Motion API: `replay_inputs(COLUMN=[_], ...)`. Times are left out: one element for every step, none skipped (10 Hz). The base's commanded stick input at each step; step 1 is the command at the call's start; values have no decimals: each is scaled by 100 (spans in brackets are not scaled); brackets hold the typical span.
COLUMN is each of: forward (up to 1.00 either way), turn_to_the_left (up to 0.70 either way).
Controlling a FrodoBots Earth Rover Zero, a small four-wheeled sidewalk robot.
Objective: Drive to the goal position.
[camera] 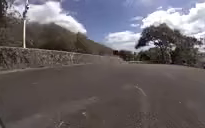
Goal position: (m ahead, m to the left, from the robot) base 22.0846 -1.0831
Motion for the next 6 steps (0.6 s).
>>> replay_inputs(forward=[85, 85, 85, 85, 85, 85], turn_to_the_left=[1, 1, 1, 1, 1, 1])
